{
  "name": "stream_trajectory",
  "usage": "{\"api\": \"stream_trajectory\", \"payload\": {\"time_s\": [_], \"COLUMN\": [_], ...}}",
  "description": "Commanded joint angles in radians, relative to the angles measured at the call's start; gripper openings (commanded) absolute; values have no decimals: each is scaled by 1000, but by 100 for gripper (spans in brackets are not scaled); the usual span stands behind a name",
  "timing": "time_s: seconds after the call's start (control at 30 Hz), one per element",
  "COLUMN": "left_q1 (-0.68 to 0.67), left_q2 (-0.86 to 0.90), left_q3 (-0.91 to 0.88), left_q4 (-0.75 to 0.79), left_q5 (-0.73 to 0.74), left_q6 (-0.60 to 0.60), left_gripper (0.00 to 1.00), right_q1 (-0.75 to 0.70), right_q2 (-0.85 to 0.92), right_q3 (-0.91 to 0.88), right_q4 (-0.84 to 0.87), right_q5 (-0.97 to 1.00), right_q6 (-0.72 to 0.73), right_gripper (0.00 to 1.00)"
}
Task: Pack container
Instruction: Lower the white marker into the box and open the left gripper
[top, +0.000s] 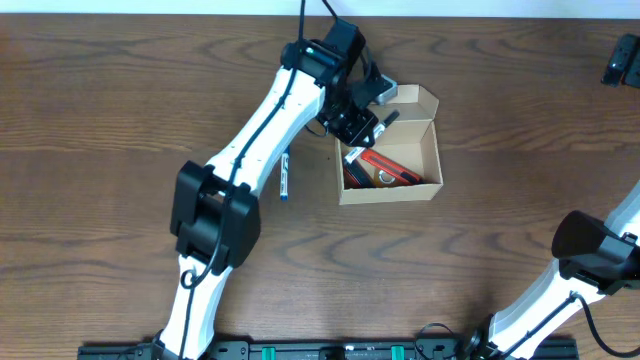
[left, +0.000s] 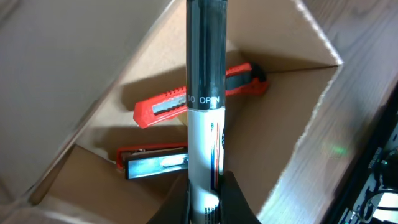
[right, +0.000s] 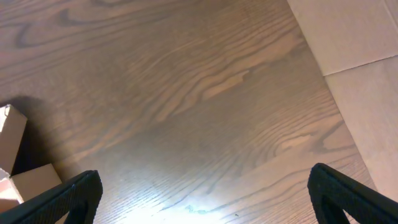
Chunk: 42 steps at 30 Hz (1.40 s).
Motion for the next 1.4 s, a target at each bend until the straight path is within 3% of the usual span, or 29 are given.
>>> {"api": "stream_trajectory", "payload": {"time_s": [0.0,0.97,1.03,1.27,1.37], "left_q1": [0,-43,-43,-43,-43], "left_q2": [3,85,86,86,86], "left_q3": [37,37,37,37,37], "left_q4": [-2,22,23,25,25], "left_q5": [23,44,43,43,43], "left_q6": [17,-5,-5,-5,-5], "left_gripper": [6,6,12,17,27], "right_q1": [-3,-3,-3,-3,-3], "right_q2": [-16,-16,-16,-16,-16], "right_q3": [14,14,14,14,14], "right_q4": [-1,-2,-2,-1,-2], "right_q5": [-4,-4,-4,-4,-4], "right_q6": [14,14,14,14,14], "right_gripper": [99,99,99,99,99]}}
